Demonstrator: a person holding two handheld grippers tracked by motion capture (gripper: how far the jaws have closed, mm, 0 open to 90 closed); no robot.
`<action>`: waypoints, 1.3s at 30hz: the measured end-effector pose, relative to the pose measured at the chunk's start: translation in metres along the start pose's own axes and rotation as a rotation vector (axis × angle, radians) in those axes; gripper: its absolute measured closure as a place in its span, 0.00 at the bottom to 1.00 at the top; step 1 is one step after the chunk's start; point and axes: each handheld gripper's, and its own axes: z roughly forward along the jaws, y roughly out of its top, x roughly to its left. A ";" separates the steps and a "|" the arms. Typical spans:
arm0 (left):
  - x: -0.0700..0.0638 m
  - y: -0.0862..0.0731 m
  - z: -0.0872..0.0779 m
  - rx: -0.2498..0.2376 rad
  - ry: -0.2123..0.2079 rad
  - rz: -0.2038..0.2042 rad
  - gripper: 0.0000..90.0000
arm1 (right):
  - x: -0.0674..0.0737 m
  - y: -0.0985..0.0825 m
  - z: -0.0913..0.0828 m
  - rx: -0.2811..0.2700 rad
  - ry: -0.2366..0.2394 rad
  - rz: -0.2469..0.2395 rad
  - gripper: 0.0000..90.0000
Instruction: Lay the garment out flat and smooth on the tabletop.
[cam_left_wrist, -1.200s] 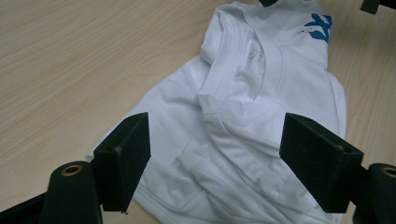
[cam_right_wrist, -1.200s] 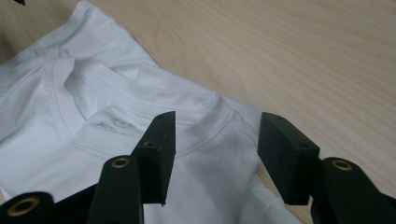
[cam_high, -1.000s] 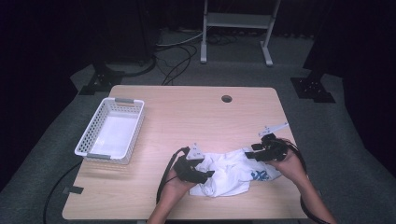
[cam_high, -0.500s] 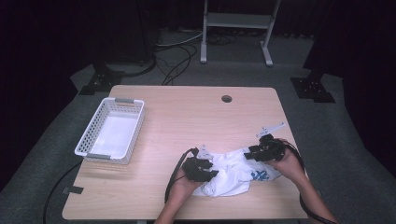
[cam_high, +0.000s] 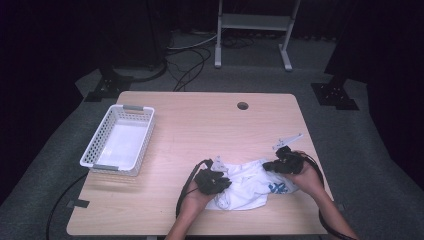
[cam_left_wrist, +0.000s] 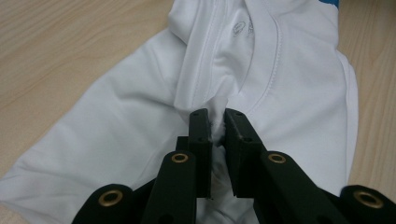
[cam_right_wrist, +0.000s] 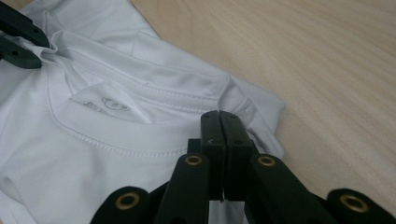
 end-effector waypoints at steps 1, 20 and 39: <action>0.000 0.000 -0.001 -0.001 -0.001 0.000 0.90 | 0.001 0.000 0.000 0.001 0.003 0.004 0.99; 0.006 -0.013 -0.040 -0.003 0.025 0.027 0.90 | 0.044 0.003 -0.013 -0.019 0.026 -0.055 0.99; 0.009 -0.014 -0.074 0.005 0.009 0.097 0.91 | 0.094 0.009 -0.022 -0.057 0.048 -0.106 0.99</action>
